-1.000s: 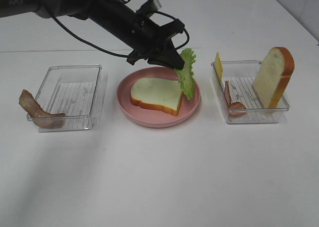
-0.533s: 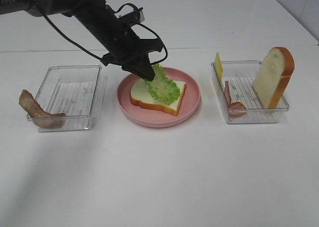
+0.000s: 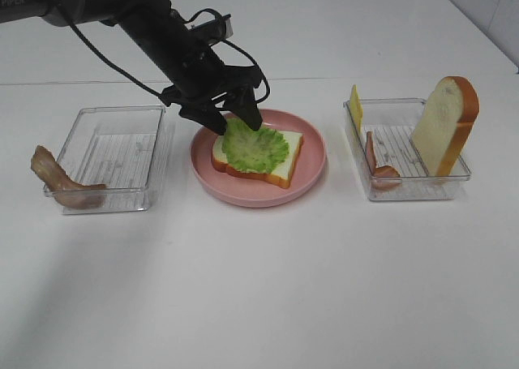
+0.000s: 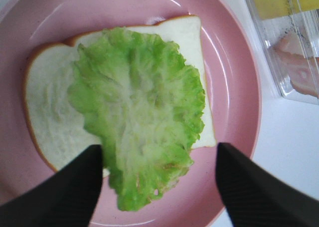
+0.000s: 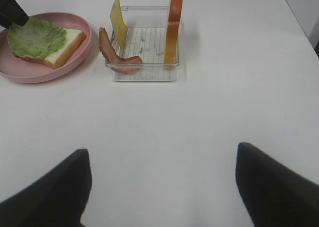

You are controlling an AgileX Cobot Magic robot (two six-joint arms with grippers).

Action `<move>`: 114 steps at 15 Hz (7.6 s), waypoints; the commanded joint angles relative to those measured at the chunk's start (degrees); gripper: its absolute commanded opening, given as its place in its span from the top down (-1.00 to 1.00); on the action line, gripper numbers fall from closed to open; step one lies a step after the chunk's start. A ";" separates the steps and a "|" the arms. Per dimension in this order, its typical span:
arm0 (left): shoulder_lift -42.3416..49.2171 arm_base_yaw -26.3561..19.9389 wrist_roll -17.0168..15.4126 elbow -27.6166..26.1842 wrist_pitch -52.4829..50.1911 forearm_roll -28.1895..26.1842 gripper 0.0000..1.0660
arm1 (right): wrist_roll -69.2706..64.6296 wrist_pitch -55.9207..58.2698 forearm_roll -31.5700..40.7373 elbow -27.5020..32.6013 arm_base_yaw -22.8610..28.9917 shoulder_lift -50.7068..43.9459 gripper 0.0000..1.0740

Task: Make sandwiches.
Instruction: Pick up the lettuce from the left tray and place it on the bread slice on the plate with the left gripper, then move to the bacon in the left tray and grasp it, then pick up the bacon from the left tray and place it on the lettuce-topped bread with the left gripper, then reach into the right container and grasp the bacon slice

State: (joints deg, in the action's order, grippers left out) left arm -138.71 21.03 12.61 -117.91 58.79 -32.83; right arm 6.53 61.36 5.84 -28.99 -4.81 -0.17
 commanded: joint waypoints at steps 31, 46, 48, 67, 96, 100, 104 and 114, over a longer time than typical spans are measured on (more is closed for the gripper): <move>27.56 -13.69 -20.28 39.19 -4.30 32.83 -0.43 | 0.46 -0.57 0.11 0.06 -0.40 -0.86 -0.42; 23.95 -13.69 -20.80 39.02 -8.42 32.14 -0.05 | 0.46 -0.57 0.11 0.06 -0.40 -0.86 -0.42; 23.95 -13.69 -20.68 39.02 -8.31 32.26 0.12 | 0.46 -0.57 0.11 0.06 -0.40 -0.86 -0.42; 22.98 -13.52 -14.50 21.83 -0.86 20.74 1.00 | 0.46 -0.57 0.11 0.06 -0.40 -0.86 -0.42; 4.98 0.06 6.76 15.41 -16.21 -13.46 0.96 | 0.46 -0.57 0.17 0.06 -0.40 -0.86 -0.42; 4.98 0.06 2.01 15.41 -17.88 -7.45 0.86 | 0.46 -0.57 0.17 0.06 -0.40 -0.86 -0.42; 4.98 0.06 1.26 15.41 -18.56 -6.07 0.51 | 0.46 -0.57 0.17 0.06 -0.40 -0.86 -0.42; 22.75 0.06 -13.06 15.41 -4.58 22.75 -0.47 | 0.46 -0.57 0.17 0.06 -0.40 -0.86 -0.42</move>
State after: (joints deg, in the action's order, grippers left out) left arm -116.94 21.03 0.86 -102.27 52.20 -11.17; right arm 6.53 61.36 5.84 -28.99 -4.81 -0.17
